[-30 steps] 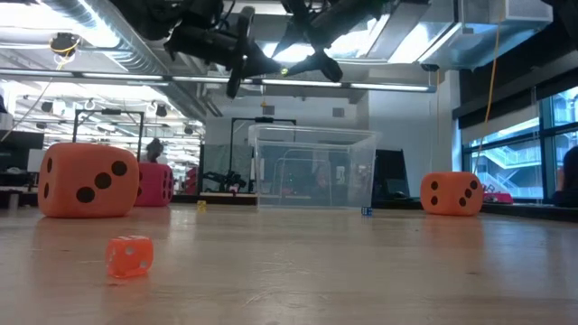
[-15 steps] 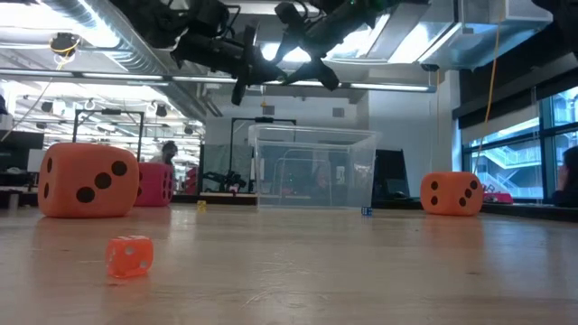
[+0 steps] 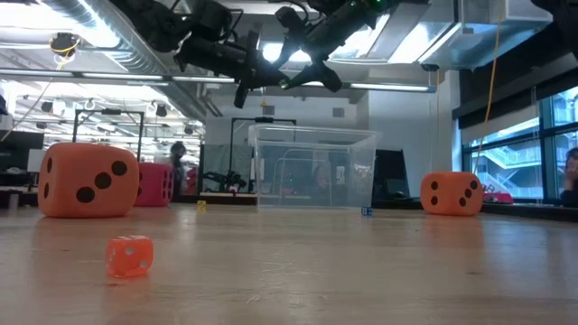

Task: Pick & Place Dice
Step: Put the small green dice into the transparent bin, then adjust the transparent bin

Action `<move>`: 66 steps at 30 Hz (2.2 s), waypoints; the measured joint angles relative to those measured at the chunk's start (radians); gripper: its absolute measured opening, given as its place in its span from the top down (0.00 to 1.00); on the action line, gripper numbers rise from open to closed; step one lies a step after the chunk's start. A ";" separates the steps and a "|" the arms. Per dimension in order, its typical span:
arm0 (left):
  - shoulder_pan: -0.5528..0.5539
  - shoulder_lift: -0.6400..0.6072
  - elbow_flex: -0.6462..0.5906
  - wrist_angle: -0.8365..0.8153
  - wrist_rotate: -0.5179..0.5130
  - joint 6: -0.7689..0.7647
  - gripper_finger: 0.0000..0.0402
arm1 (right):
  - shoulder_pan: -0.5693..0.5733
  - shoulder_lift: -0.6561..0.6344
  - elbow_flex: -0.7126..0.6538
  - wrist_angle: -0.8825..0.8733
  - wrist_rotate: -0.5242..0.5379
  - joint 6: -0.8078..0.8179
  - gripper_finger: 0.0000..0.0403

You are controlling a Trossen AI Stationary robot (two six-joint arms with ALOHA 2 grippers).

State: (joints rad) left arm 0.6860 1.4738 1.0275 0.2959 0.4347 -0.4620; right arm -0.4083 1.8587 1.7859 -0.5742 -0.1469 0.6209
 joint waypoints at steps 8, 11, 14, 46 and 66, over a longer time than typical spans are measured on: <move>-0.008 0.001 0.000 -0.022 -0.002 0.013 0.99 | -0.001 0.000 0.000 -0.011 0.022 -0.001 0.48; -0.008 0.000 0.000 -0.022 -0.003 0.011 0.99 | -0.001 0.000 0.000 -0.012 0.028 -0.011 0.48; 0.010 -0.016 -0.002 -0.041 0.011 0.001 0.99 | -0.002 0.000 0.001 -0.016 0.070 -0.027 0.48; -0.092 -0.837 -0.003 -1.176 -0.025 0.142 0.73 | 0.142 -0.193 0.002 -0.728 0.378 0.089 0.48; -0.221 -0.891 -0.002 -1.344 -0.180 0.115 0.48 | 0.246 -0.326 -0.226 -0.997 0.574 0.337 0.39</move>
State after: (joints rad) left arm 0.4652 0.5827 1.0256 -1.0483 0.2548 -0.3467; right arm -0.1624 1.5330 1.5602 -1.5707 0.4272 0.9579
